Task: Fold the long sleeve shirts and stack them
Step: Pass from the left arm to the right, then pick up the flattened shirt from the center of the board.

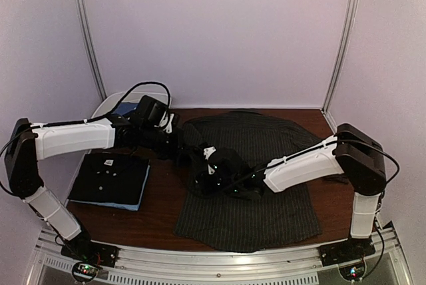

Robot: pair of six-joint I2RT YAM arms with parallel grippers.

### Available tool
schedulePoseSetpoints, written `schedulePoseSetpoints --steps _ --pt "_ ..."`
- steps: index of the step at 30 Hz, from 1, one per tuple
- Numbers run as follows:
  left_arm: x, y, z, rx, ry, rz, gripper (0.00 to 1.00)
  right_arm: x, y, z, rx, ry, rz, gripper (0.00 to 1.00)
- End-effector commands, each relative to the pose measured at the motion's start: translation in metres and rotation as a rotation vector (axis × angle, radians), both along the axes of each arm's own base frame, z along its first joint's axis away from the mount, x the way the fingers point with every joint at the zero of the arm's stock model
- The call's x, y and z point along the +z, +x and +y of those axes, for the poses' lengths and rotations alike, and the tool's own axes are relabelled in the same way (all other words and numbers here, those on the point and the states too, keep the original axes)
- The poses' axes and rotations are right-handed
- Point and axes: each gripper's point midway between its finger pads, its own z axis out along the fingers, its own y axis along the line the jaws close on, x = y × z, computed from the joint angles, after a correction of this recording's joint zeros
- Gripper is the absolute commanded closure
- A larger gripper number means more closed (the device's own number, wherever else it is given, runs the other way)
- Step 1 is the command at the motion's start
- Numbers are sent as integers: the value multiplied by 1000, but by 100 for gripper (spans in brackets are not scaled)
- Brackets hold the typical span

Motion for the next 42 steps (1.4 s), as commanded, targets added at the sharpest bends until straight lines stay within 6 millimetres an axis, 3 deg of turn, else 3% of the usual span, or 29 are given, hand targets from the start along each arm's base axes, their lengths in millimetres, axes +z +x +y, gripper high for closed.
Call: schedulePoseSetpoints --steps 1,5,8,12,17,21,24,32,38,42 --pt "2 15 0 -2 -4 -40 100 33 4 -10 0 9 -21 98" --pt "-5 20 3 -9 12 -34 99 66 4 -18 51 63 -21 100" --pt "-5 24 6 -13 10 -32 92 92 6 -25 82 102 -21 100" --pt "8 29 18 1 5 -60 70 123 19 -41 88 156 -17 100" --pt "23 25 36 14 44 -105 55 152 59 -74 50 252 6 100" --pt "9 9 48 6 78 -77 53 177 96 -101 11 353 3 100" --pt "-17 -10 58 -4 103 -15 53 187 124 -125 -41 393 -5 100" --pt "-80 -71 77 -61 177 132 53 201 170 -194 -220 461 -47 100" --pt "-101 -103 73 -119 205 195 53 192 173 -248 -386 472 -62 100" --pt "-112 -122 69 -161 227 226 54 185 164 -266 -432 473 -64 100"
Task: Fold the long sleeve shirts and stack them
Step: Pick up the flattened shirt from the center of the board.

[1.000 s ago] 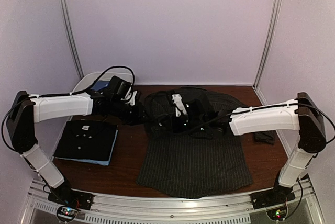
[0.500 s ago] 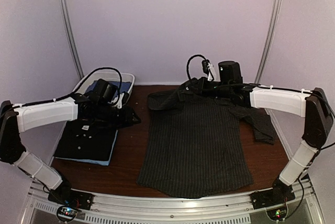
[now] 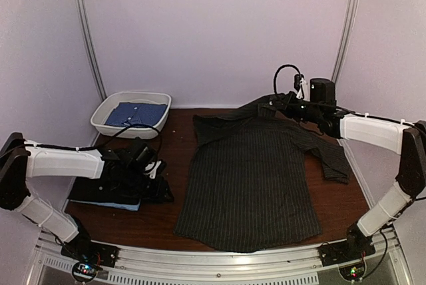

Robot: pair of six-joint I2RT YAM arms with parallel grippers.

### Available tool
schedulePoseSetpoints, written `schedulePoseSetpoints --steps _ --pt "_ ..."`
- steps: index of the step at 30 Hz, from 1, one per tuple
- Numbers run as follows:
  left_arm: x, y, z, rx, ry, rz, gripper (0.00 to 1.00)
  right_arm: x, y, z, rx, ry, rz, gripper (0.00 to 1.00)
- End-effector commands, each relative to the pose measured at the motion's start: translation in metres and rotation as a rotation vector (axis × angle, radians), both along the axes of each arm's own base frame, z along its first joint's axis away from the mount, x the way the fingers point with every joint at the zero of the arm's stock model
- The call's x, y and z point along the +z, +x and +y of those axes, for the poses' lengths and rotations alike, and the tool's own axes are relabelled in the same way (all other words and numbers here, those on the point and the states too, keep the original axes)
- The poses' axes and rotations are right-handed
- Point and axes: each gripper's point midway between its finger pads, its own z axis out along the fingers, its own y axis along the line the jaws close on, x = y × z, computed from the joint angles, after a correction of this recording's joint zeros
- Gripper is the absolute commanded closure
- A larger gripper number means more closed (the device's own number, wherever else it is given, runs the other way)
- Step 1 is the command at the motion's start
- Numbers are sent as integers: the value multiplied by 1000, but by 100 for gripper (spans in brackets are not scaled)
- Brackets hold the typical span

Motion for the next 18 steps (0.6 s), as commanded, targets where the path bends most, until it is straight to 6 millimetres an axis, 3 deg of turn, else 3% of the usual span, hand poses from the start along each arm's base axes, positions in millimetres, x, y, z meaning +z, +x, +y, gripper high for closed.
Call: schedulePoseSetpoints --steps 1,11,18 --pt "-4 -18 -8 -37 -15 23 54 14 -8 -19 -66 26 -47 100" --pt "-17 -63 -21 -132 12 96 57 12 -18 -22 -60 13 -53 100" --pt "-29 -79 -23 -135 90 111 61 17 -24 -19 -32 18 -69 100"
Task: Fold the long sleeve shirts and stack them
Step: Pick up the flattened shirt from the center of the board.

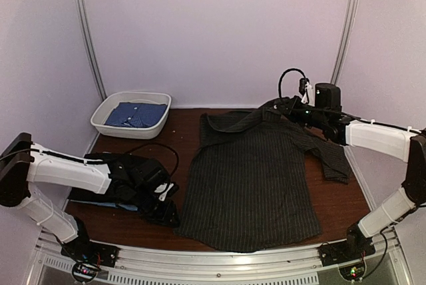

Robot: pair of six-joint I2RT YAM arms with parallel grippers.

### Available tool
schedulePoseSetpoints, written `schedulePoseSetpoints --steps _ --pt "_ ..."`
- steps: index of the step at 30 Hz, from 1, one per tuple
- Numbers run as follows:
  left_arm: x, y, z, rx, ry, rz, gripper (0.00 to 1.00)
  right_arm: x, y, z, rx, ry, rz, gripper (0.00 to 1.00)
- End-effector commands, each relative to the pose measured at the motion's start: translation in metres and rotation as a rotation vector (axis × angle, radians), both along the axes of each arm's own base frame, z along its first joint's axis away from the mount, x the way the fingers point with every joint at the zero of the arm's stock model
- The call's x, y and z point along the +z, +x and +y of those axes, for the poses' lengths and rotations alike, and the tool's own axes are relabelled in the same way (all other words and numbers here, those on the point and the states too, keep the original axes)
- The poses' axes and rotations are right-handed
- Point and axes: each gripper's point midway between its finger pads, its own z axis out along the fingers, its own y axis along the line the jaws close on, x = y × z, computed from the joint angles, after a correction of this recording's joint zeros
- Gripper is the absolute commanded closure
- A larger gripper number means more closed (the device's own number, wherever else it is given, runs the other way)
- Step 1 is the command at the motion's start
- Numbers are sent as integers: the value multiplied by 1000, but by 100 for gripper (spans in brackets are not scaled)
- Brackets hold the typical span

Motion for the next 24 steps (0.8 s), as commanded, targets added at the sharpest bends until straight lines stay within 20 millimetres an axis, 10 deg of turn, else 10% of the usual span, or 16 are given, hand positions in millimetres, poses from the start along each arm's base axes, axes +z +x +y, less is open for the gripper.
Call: schedulePoseSetpoints --steps 1,10,17,24 --pt "-9 -5 4 34 72 -6 62 21 -7 -2 15 18 -67 100" --pt "-18 -11 1 45 137 -28 66 28 -12 3 52 33 -83 100" --pt "-20 -7 2 108 149 -38 97 31 -15 5 60 46 -87 100" --pt "-6 18 40 243 287 -160 100 30 -19 22 98 64 -85 100"
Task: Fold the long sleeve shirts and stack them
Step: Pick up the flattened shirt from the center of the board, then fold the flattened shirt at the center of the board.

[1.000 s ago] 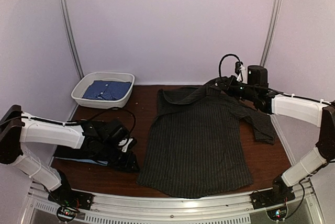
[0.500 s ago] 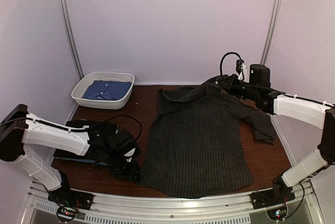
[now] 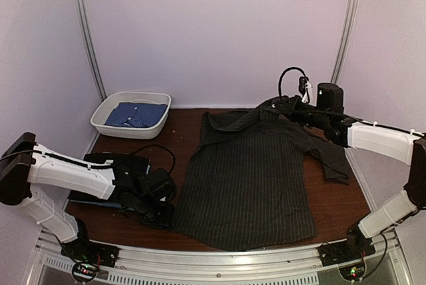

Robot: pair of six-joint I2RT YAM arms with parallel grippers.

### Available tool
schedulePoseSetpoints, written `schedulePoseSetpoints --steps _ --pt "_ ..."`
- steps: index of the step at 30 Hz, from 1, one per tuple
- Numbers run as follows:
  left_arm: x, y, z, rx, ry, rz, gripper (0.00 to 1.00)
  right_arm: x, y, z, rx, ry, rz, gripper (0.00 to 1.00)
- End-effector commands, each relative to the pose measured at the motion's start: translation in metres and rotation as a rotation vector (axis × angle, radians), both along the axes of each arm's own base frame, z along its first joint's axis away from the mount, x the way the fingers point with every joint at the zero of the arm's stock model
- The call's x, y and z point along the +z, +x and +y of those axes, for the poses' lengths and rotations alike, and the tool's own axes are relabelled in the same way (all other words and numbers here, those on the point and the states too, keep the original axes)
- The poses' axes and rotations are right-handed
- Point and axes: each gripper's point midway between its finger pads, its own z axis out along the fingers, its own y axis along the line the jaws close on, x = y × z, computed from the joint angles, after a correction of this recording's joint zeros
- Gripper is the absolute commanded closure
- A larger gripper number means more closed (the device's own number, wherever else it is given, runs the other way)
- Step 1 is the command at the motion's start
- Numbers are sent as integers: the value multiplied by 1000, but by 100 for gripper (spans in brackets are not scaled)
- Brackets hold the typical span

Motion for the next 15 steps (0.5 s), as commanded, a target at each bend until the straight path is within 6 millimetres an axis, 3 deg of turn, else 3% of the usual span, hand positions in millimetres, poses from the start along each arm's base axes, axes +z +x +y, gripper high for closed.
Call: schedulePoseSetpoints --steps 1,5,7,10,15 --pt "11 23 38 117 134 -102 100 19 -6 15 38 35 -53 100" --pt "17 33 59 156 149 -116 100 22 -3 24 50 40 -58 100" --pt "22 34 57 137 130 -120 100 26 0 22 35 30 -70 100" --pt "33 34 41 65 74 -122 100 31 6 16 0 -12 -83 100" --pt "73 39 1 -105 -42 -201 100 50 15 5 -48 -47 -121 100"
